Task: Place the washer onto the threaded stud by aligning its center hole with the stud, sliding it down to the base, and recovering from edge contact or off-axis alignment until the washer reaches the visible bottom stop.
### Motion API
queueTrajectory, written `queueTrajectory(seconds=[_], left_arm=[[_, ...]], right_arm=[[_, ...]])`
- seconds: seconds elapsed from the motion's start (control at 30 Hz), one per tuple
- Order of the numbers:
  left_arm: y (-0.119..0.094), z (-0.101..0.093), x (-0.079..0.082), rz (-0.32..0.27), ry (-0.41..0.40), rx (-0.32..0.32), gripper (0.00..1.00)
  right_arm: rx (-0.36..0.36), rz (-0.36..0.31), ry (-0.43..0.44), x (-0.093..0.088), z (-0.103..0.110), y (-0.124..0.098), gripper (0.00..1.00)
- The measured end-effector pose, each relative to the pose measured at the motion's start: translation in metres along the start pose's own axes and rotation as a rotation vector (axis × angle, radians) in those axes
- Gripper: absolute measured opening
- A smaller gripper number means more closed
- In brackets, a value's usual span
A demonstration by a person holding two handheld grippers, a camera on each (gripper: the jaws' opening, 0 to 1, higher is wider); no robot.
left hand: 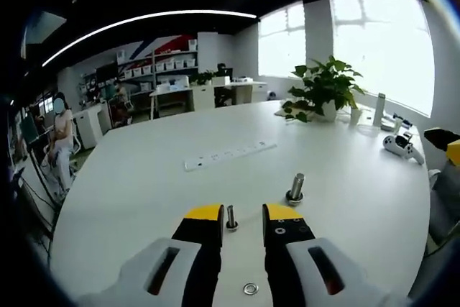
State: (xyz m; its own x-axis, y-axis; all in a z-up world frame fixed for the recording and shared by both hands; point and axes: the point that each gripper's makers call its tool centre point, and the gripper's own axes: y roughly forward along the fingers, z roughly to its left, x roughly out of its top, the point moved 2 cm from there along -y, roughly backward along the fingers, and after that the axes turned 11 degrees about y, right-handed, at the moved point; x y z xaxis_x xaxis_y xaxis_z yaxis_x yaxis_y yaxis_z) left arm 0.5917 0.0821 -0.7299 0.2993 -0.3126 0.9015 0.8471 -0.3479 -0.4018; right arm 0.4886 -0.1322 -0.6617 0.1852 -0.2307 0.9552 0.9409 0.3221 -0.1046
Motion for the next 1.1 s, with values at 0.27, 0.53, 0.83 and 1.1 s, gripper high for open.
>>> queueTrajectory(seconds=[0.27,0.53,0.83,1.1], left_arm=[[-0.016,0.001,-0.003,0.001,0.007,0.006,0.20],[-0.030,0.002,-0.006,-0.011,-0.012,0.027,0.20],[-0.042,-0.006,-0.015,-0.021,-0.026,0.031,0.20],[-0.045,-0.011,-0.032,-0.008,-0.041,0.045,0.21]], right_arm=[[-0.004,-0.007,-0.003,0.002,-0.001,-0.001,0.43],[0.002,-0.002,-0.012,0.000,0.001,-0.001,0.43],[0.001,-0.002,-0.018,0.001,0.002,-0.002,0.43],[0.005,-0.008,-0.015,0.002,0.002,-0.002,0.43]])
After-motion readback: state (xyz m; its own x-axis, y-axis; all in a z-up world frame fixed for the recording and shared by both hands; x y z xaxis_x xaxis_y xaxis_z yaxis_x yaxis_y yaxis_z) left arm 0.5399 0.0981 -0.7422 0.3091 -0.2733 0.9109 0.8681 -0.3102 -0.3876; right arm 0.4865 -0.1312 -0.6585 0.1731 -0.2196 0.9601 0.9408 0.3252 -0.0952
